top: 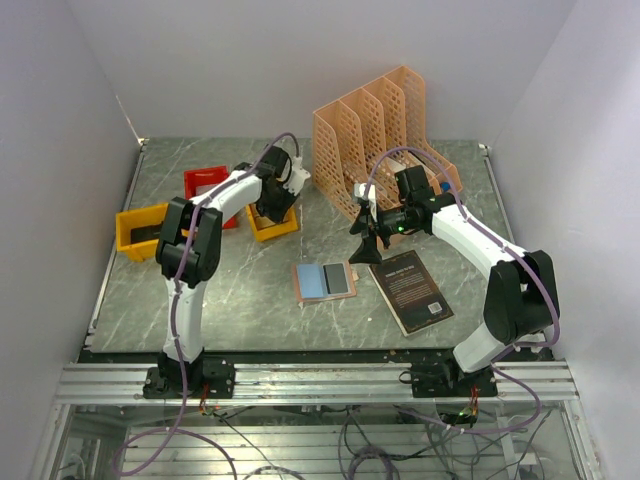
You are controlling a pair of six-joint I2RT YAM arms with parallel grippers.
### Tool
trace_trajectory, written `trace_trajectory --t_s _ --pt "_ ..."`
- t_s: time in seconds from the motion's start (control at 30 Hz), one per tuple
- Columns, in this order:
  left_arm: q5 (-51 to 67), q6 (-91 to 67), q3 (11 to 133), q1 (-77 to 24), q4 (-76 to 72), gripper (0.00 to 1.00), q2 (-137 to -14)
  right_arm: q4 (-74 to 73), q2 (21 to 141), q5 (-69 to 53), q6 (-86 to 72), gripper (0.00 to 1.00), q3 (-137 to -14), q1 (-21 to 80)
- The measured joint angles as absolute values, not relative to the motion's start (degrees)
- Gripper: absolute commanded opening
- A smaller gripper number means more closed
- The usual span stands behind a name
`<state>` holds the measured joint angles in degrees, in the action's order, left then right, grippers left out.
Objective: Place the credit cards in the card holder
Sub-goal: Move the storage box to the center of the board, then pick up the credit card from the storage box.
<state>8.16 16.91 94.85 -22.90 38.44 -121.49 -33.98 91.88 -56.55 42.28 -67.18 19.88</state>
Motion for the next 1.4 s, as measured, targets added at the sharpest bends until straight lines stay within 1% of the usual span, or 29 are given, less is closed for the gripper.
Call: trace_trajectory --t_s 0.27,0.37,0.43,0.57,0.67,0.73,0.87,0.93,1.03,1.17,1.27,1.4 --pt "15.42 12.69 93.67 -25.45 38.41 0.10 -121.30 -34.17 91.88 -56.27 42.39 0.92 -67.40 19.57" --pt "16.75 12.01 94.28 -26.61 38.52 0.12 -121.30 -34.17 91.88 -56.18 42.44 0.92 -67.40 19.25" --pt "16.51 12.53 95.98 -26.92 39.77 0.16 -121.34 -34.17 91.88 -56.16 42.46 0.92 -67.40 18.96" --pt "14.44 14.44 101.06 -26.20 42.30 0.35 -122.10 -34.17 91.88 -56.16 42.48 0.92 -67.40 18.61" --pt "13.21 15.79 103.20 -24.18 42.83 0.47 -122.96 -34.17 91.88 -56.16 42.48 0.92 -67.42 18.59" --pt "13.26 16.60 103.74 -22.50 43.22 0.52 -123.79 -34.17 91.88 -56.16 42.48 0.92 -67.42 18.59" --pt "13.76 18.22 105.58 -19.99 45.04 0.58 -126.85 -34.20 91.96 -56.16 42.50 0.92 -67.44 18.59" --pt "13.91 19.00 106.21 -19.42 45.80 0.63 -128.70 -34.17 92.18 -56.16 42.52 0.92 -67.48 18.59" --pt "14.37 19.97 106.91 -19.55 46.33 0.64 -129.45 -34.22 92.64 -56.18 42.57 0.92 -67.48 18.59" --pt "15.94 21.06 107.22 -19.66 47.07 0.61 -129.71 -34.63 93.06 -56.21 42.72 0.92 -67.51 18.59" --pt "18.33 21.71 107.22 -19.55 48.21 0.59 -129.71 -34.83 93.17 -56.21 42.74 0.92 -67.51 18.57" --pt "21.96 22.46 107.22 -19.55 50.59 0.59 -129.93 -35.00 93.17 -56.23 42.74 0.92 -67.51 18.57"
